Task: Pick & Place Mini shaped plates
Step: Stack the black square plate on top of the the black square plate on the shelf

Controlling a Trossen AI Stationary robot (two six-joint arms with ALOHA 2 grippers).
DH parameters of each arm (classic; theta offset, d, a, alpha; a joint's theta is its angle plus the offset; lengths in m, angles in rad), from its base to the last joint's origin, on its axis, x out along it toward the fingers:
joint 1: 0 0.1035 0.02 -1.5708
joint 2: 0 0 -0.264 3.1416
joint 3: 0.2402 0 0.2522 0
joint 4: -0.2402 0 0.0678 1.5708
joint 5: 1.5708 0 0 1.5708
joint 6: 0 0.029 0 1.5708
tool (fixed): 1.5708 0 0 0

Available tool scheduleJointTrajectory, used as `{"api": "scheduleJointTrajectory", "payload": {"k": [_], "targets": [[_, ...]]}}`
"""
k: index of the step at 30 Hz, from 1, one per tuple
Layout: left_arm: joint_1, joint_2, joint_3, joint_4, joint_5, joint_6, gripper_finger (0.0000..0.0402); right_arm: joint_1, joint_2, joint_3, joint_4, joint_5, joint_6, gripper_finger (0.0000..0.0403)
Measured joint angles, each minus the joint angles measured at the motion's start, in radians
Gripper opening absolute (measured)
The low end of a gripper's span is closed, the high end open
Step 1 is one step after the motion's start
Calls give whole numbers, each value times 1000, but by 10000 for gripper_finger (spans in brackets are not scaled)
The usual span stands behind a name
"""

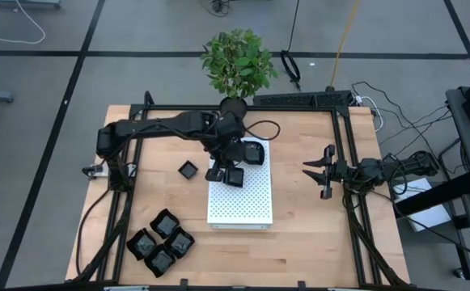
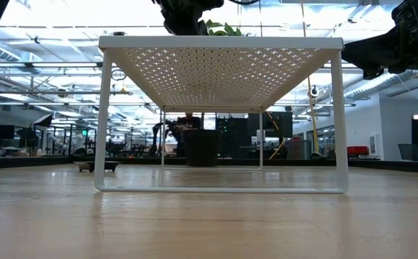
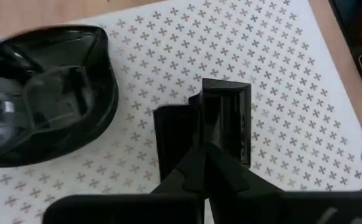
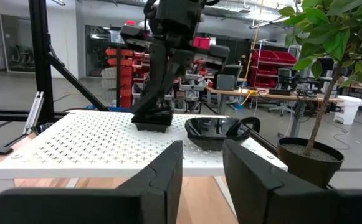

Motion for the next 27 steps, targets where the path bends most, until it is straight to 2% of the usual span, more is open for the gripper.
{"api": "scheduleJointTrajectory", "payload": {"k": [5,15,19,24,27], "targets": [[13,-5,2,-29,-98,49,9,0,0,0,0,0,0,102],[24,-34,3,-26,-60,129,3,0,0,0,0,0,0,102],[24,-46,2,-33,-89,176,3,0,0,0,0,0,0,102],[23,-60,2,-51,-111,322,2,0,0,0,0,0,0,102],[23,-55,2,-64,-111,336,2,0,0,0,0,0,0,102]]}}
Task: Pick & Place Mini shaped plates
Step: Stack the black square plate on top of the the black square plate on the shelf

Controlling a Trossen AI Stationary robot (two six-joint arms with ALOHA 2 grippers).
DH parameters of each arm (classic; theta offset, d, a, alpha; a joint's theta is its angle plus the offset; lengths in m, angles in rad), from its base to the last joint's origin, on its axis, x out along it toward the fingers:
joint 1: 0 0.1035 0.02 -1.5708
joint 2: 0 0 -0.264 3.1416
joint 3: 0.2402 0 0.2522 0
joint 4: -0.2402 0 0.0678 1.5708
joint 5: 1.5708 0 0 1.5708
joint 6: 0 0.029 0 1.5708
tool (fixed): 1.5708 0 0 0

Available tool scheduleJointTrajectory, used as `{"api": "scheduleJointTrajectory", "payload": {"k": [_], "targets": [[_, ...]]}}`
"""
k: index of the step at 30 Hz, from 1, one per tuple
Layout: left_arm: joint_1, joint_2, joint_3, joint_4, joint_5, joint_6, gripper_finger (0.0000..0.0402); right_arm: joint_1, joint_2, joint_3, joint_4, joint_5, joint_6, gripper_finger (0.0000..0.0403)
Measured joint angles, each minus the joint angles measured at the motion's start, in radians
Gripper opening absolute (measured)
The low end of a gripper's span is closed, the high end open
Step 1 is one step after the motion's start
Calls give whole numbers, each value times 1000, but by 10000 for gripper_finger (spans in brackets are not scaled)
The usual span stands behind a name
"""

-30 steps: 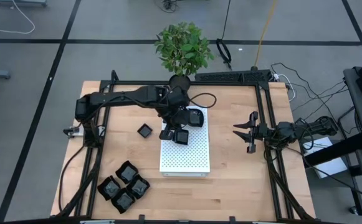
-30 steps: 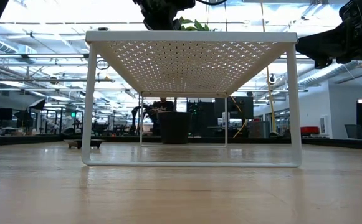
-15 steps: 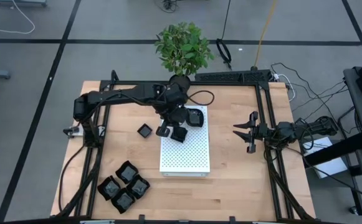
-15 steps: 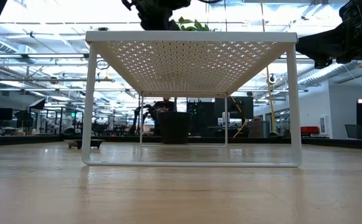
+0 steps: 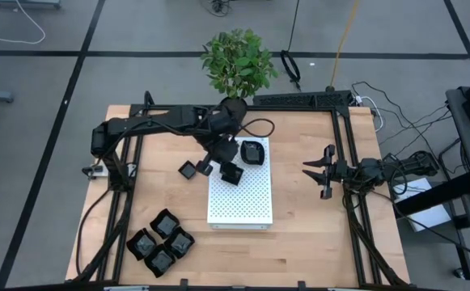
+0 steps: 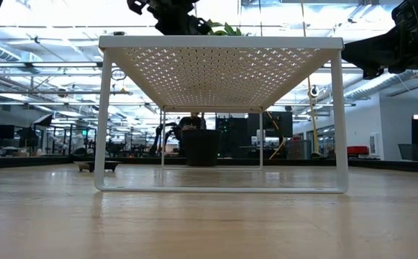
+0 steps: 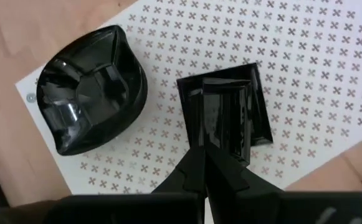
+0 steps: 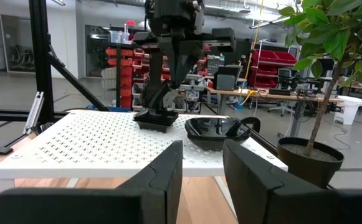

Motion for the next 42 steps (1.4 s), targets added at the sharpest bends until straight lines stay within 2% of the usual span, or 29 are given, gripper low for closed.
{"api": "scheduleJointTrajectory", "payload": {"k": [8,20,31,36,42], "targets": [[-7,-2,0,-30,20,-38,2,0,0,0,0,0,0,102],[-46,-2,0,40,30,-58,2,0,0,0,0,0,0,102],[-45,32,-27,55,26,-140,4,0,0,0,0,0,0,102],[-45,25,-26,91,25,-227,37,0,0,0,0,0,0,102],[-46,21,-22,90,11,-243,82,0,0,0,0,0,0,102]]}}
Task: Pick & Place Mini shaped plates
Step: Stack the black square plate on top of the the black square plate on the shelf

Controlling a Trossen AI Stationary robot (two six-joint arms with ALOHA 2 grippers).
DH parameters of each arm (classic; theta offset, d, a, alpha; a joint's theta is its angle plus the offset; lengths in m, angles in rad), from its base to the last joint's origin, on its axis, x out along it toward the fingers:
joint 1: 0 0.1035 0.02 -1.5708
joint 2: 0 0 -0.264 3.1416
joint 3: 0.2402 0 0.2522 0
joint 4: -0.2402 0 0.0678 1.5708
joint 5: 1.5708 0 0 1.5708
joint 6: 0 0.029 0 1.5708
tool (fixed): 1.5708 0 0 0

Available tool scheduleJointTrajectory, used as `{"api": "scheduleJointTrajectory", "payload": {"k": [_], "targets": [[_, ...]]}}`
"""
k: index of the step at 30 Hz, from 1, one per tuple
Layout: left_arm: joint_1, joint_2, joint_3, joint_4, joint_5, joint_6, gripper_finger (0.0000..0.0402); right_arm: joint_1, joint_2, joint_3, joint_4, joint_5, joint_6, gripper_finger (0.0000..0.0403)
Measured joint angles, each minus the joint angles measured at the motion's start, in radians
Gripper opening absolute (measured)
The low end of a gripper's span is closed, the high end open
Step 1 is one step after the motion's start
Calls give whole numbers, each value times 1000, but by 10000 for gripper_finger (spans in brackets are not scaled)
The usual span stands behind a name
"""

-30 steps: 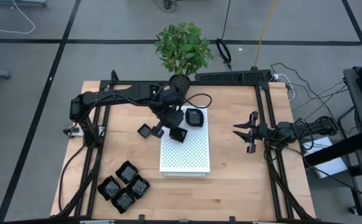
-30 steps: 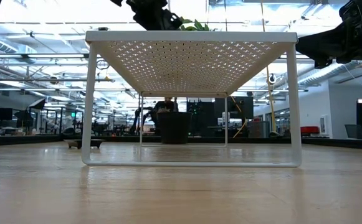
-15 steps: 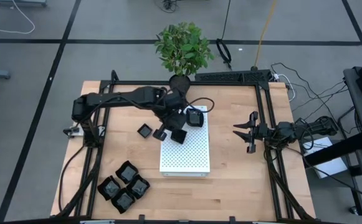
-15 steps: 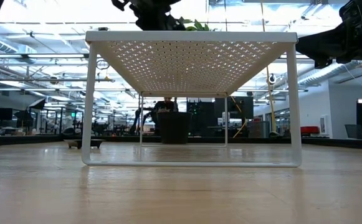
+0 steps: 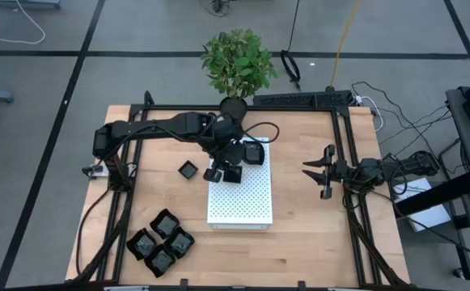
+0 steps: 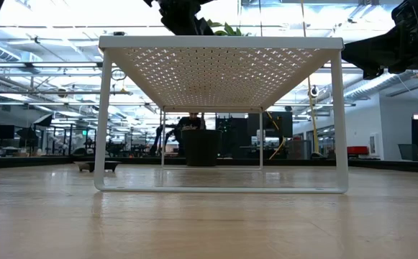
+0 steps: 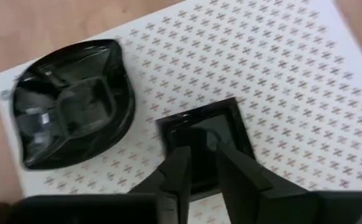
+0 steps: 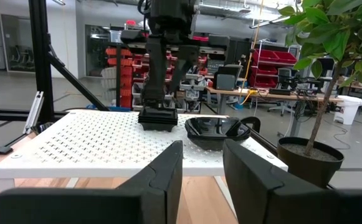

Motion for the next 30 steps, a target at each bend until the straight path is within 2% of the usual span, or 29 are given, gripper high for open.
{"api": "scheduleJointTrajectory", "payload": {"k": [8,11,16,19,23,26,30], "targets": [[-1,-25,0,9,-204,-29,115,0,0,0,0,0,0,102],[3,-71,0,-14,-276,-169,121,0,0,0,0,0,0,102],[23,-164,-40,-73,-298,-365,122,0,0,0,0,0,0,102],[19,-247,-180,-27,-324,-451,122,0,0,0,0,0,0,102],[22,-381,-471,117,-383,-607,122,0,0,0,0,0,0,102],[20,-474,-676,229,-388,-754,122,0,0,0,0,0,0,102],[21,-544,-869,315,-426,-930,122,0,0,0,0,0,0,102]]}}
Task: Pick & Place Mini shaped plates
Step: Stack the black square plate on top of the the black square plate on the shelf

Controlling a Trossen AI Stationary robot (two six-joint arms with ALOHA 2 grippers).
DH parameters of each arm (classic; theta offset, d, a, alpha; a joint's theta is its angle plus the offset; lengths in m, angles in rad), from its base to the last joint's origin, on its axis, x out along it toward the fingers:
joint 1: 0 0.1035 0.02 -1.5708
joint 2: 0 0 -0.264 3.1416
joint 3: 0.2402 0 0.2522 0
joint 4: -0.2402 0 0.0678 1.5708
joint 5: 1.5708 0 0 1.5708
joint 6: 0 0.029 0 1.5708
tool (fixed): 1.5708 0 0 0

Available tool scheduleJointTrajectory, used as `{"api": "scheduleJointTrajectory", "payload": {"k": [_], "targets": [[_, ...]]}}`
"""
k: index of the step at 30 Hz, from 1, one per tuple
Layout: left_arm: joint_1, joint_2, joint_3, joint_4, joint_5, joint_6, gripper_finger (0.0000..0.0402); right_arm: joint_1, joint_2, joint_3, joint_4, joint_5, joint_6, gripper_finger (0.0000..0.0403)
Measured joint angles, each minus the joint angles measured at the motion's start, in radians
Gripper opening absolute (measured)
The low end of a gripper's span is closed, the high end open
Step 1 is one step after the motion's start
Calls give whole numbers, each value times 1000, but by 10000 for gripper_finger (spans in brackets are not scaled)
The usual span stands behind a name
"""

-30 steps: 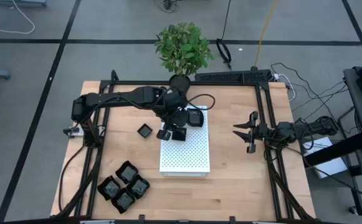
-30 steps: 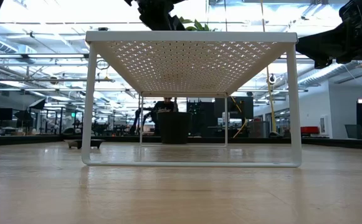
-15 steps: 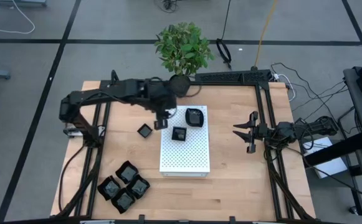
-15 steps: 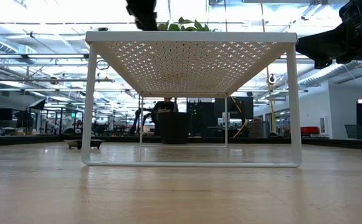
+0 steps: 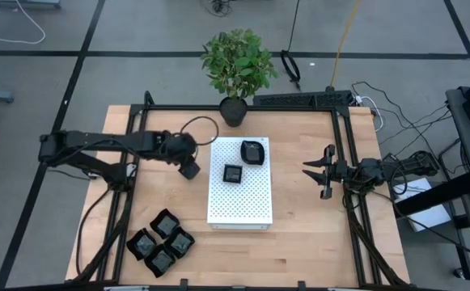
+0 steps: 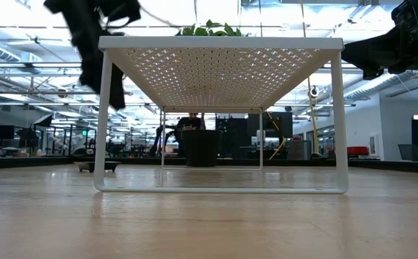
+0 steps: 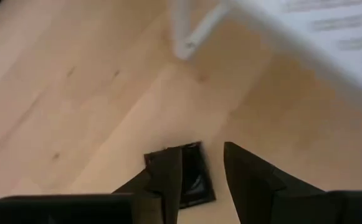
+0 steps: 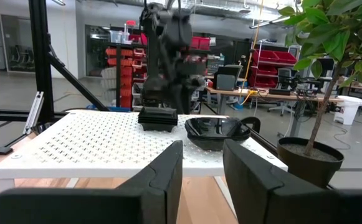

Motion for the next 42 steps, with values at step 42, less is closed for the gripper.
{"api": "scheduleJointTrajectory", "payload": {"k": [42], "targets": [[66,31,-367,297,28,-292,122,0,0,0,0,0,0,102]]}}
